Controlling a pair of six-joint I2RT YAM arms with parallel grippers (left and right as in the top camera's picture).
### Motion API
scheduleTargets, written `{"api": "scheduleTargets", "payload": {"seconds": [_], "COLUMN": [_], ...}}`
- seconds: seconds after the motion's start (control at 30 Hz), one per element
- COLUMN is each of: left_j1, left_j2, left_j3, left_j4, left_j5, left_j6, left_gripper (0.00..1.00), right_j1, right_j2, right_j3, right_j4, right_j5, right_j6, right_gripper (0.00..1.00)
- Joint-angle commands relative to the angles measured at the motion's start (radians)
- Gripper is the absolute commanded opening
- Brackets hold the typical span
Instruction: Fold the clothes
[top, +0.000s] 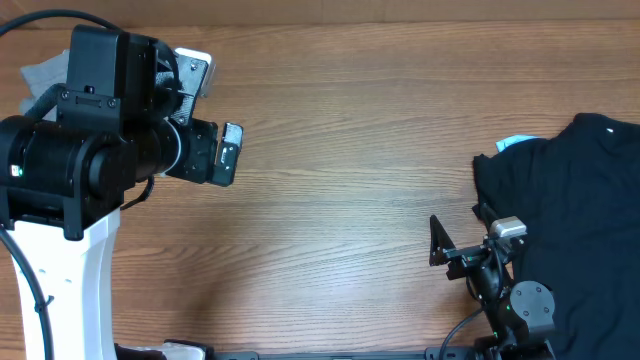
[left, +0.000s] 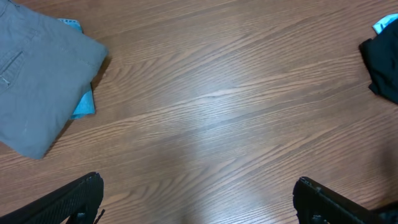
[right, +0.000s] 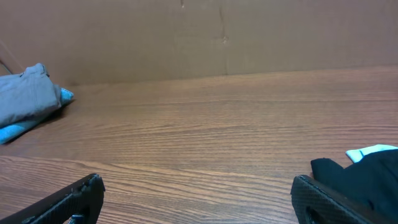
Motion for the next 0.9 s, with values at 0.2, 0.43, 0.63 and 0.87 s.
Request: {"api": "scheduleTargets", "payload": {"seconds": [0.2, 0.43, 0.63, 0.87], "left_j1": [-0.006, -0.006, -0.006, -0.006], "left_j2": [0.001, 0.000, 0.001, 0.000], "left_j3": [-0.002, -0.002, -0.002, -0.002], "left_j4": [0.001, 0.002, 0.001, 0.010], "left_j5": [-0.007, -0.007, -0.007, -0.007], "left_j6": [-0.012, -0.012, -0.012, -0.012], "left_gripper": [1.00, 1.00, 1.00, 1.00], "right_j1": [-0.007, -0.007, -0.007, -0.007], "right_j2": [-0.013, -0.013, -0.013, -0.013], "right_j3": [-0.004, -0.004, -0.004, -0.004], "right_j4": [0.010, 0.010, 0.010, 0.010], "right_j5": [0.009, 0.009, 0.009, 0.009], "right_j6": [-0.004, -0.004, -0.004, -0.004], "right_gripper": [1.00, 1.00, 1.00, 1.00]}}
